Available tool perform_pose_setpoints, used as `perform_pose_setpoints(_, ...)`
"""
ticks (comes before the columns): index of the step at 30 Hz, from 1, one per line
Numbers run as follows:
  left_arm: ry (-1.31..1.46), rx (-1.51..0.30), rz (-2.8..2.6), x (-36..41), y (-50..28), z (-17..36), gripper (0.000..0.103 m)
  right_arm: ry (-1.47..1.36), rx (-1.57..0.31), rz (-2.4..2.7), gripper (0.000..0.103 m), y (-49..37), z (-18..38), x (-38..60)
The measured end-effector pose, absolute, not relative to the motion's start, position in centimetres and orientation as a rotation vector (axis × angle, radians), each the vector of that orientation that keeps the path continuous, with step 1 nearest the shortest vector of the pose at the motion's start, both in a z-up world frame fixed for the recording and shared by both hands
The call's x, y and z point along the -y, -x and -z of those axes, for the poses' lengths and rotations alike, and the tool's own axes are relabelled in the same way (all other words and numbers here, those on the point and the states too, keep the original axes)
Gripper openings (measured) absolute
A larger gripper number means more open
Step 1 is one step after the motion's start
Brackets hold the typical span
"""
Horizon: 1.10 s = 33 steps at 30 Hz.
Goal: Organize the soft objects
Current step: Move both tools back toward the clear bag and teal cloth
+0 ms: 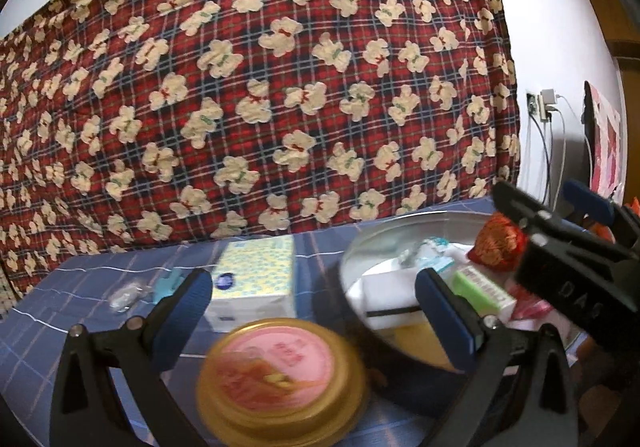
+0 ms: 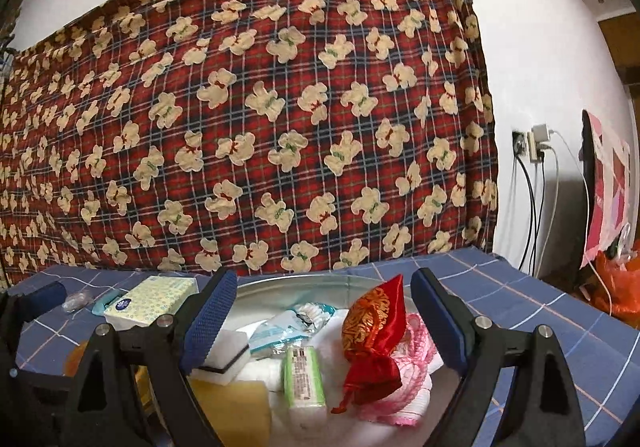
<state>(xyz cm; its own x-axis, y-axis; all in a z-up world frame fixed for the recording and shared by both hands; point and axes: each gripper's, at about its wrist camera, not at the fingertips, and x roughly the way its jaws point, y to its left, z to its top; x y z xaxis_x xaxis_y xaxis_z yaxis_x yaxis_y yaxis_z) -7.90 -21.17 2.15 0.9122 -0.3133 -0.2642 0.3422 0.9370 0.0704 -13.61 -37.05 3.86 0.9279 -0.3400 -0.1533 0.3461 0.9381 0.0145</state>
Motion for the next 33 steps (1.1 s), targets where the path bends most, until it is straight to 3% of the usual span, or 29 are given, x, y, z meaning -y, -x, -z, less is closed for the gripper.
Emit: perform_pose_setpoints(33,-0.017,-0.4,0.069,2.7,-0.7,-0.6,0.102,-0.06,-0.322,0.067,0.091,4.4,-2.7,19.5)
